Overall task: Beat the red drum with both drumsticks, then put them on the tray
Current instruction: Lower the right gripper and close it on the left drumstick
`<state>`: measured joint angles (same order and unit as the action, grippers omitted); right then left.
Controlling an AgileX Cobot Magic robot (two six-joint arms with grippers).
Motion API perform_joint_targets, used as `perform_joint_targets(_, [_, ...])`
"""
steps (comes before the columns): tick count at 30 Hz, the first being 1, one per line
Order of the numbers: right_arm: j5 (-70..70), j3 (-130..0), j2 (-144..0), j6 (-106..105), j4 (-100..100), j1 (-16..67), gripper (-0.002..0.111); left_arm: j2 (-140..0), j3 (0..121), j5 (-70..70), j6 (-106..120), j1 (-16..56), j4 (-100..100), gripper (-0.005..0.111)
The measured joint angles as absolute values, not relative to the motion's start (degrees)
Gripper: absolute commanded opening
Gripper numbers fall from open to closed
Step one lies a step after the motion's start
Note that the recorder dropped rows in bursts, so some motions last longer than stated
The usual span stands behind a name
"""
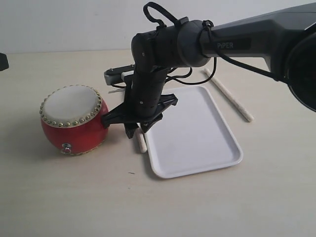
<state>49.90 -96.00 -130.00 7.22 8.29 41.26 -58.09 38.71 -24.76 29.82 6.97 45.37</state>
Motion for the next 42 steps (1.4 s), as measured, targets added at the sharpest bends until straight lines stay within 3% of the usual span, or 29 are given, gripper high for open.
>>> perform_joint_targets(42, [49.42,-96.0,-131.28,12.16,9.36,41.26,0.041,-58.09,38.71,-24.21,29.82,6.97,45.37,0.0])
